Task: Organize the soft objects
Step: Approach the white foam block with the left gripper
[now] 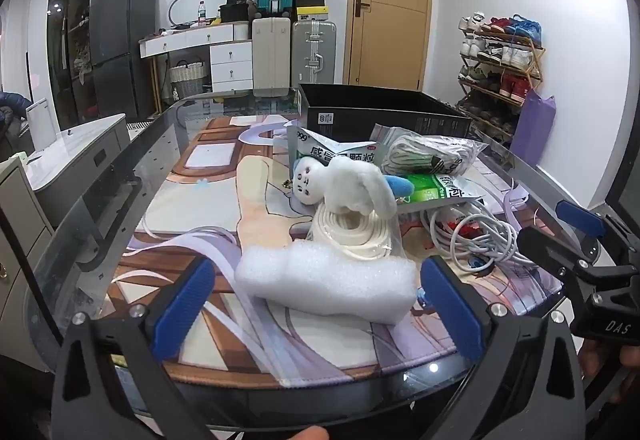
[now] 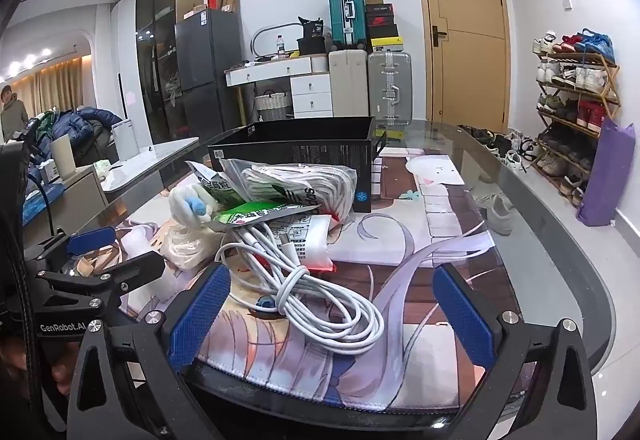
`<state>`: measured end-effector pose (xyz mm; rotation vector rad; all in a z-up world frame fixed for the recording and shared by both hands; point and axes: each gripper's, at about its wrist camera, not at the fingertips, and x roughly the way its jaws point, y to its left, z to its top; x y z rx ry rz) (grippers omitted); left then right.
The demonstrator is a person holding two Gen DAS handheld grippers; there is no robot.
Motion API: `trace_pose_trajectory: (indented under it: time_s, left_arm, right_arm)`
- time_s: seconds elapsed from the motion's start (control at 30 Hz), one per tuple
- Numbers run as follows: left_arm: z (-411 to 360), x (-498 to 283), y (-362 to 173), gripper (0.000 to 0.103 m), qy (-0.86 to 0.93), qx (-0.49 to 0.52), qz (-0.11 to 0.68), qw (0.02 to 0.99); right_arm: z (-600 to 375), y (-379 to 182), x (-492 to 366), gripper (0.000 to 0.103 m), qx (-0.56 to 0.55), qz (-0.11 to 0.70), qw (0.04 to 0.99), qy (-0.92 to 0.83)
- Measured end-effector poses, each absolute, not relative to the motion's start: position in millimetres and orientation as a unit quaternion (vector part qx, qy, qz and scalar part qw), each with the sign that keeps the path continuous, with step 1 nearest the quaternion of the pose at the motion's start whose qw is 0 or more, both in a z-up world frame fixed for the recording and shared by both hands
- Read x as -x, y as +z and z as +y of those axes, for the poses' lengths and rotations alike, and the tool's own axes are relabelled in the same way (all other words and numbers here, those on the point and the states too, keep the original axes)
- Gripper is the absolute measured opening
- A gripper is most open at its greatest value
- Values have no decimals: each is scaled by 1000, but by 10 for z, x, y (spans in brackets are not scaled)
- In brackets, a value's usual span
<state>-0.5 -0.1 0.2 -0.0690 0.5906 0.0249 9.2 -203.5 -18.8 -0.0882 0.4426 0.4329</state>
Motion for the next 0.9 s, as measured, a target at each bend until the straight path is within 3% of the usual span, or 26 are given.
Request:
trace_pose_trajectory:
  time_s: [0.9]
  left_arm:
    - [32,-62,-10,103,39,26,288,957]
  right_arm:
    - [-2140,-151,-121,103,48,202,967,147]
